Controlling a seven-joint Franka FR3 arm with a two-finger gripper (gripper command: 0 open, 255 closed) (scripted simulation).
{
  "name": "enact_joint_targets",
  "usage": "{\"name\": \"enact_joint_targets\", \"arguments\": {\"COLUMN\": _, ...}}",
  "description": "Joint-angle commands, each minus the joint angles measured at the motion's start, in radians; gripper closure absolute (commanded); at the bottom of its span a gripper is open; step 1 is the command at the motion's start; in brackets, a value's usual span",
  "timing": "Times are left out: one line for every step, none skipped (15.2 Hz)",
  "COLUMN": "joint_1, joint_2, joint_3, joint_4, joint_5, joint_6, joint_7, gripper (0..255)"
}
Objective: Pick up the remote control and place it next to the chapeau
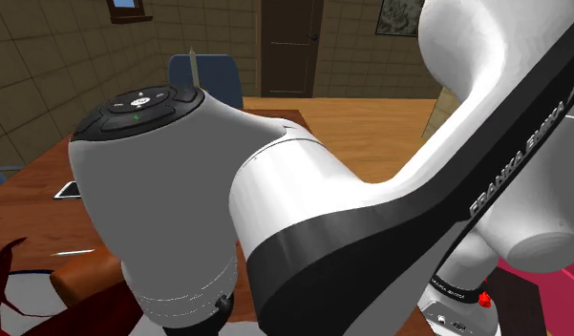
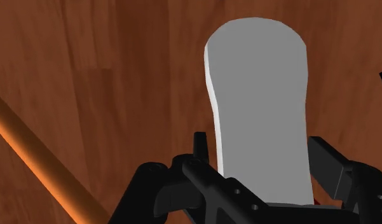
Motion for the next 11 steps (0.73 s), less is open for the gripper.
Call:
{"name": "enact_joint_targets", "arguments": {"joint_1": 0.003, "joint_2": 0.026, "joint_3": 0.001, "joint_4": -0.013, "joint_5": -0.014, "joint_6": 0.026, "joint_7": 0.013, "gripper": 255}}
{"name": "enact_joint_targets", "arguments": {"joint_1": 0.003, "joint_2": 0.034, "joint_3": 0.001, "joint_4": -0.018, "joint_5": -0.019, "joint_6": 0.038, "joint_7": 0.017, "gripper": 255}}
{"name": "enact_joint_targets", "arguments": {"joint_1": 0.004, "joint_2": 0.042, "joint_3": 0.000, "joint_4": -0.024, "joint_5": -0.025, "joint_6": 0.051, "joint_7": 0.021, "gripper": 255}}
{"name": "enact_joint_targets", "arguments": {"joint_1": 0.005, "joint_2": 0.051, "joint_3": 0.000, "joint_4": -0.029, "joint_5": -0.031, "joint_6": 0.063, "joint_7": 0.026, "gripper": 255}}
{"name": "enact_joint_targets", "arguments": {"joint_1": 0.005, "joint_2": 0.053, "joint_3": 0.000, "joint_4": -0.031, "joint_5": -0.033, "joint_6": 0.067, "joint_7": 0.027, "gripper": 255}}
{"name": "enact_joint_targets", "arguments": {"joint_1": 0.004, "joint_2": 0.053, "joint_3": 0.000, "joint_4": -0.031, "joint_5": -0.033, "joint_6": 0.067, "joint_7": 0.027, "gripper": 255}}
{"name": "enact_joint_targets", "arguments": {"joint_1": 0.004, "joint_2": 0.053, "joint_3": 0.000, "joint_4": -0.031, "joint_5": -0.033, "joint_6": 0.067, "joint_7": 0.027, "gripper": 255}}
{"name": "enact_joint_targets", "arguments": {"joint_1": 0.004, "joint_2": 0.053, "joint_3": 0.001, "joint_4": -0.031, "joint_5": -0.033, "joint_6": 0.067, "joint_7": 0.027, "gripper": 255}}
{"name": "enact_joint_targets", "arguments": {"joint_1": 0.004, "joint_2": 0.053, "joint_3": 0.001, "joint_4": -0.031, "joint_5": -0.033, "joint_6": 0.067, "joint_7": 0.027, "gripper": 255}}
{"name": "enact_joint_targets", "arguments": {"joint_1": 0.004, "joint_2": 0.054, "joint_3": 0.001, "joint_4": -0.031, "joint_5": -0.033, "joint_6": 0.067, "joint_7": 0.027, "gripper": 255}}
{"name": "enact_joint_targets", "arguments": {"joint_1": 0.003, "joint_2": 0.054, "joint_3": 0.001, "joint_4": -0.031, "joint_5": -0.033, "joint_6": 0.067, "joint_7": 0.027, "gripper": 255}}
